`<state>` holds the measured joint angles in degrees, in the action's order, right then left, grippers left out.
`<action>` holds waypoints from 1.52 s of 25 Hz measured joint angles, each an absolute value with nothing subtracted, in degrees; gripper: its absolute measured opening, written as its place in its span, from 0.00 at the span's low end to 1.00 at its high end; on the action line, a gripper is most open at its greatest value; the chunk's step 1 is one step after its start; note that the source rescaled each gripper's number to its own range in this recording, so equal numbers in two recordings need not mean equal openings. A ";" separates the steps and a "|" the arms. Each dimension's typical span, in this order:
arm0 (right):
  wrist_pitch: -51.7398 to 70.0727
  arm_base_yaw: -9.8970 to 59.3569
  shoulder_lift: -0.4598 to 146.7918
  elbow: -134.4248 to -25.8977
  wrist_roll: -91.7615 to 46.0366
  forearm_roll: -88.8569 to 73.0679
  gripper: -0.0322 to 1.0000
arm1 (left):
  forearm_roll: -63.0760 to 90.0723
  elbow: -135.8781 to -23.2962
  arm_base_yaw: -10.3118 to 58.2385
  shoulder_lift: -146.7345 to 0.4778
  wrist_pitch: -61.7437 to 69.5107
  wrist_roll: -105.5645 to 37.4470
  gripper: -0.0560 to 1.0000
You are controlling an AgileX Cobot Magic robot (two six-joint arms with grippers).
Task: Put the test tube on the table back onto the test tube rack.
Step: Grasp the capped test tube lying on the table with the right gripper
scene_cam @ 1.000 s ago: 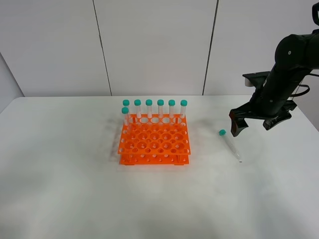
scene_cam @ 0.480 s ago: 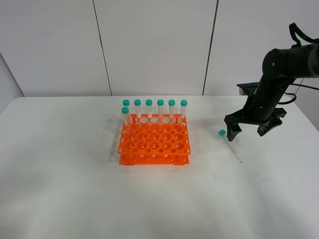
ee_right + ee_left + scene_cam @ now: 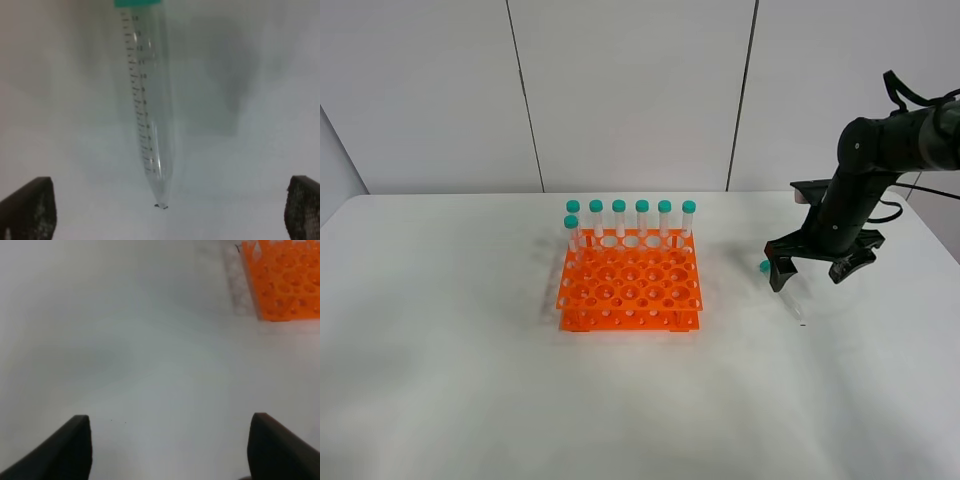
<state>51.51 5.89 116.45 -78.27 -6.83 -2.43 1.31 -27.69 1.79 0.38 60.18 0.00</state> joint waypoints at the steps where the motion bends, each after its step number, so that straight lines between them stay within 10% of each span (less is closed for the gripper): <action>1: 51.51 5.89 116.45 -78.27 -6.83 -2.46 1.00 | 1.31 -27.69 1.79 0.38 60.18 0.00 0.92; 38: 47.34 6.79 122.25 -78.43 -7.49 -2.84 1.00 | 1.31 -27.69 1.79 0.38 60.18 0.00 0.92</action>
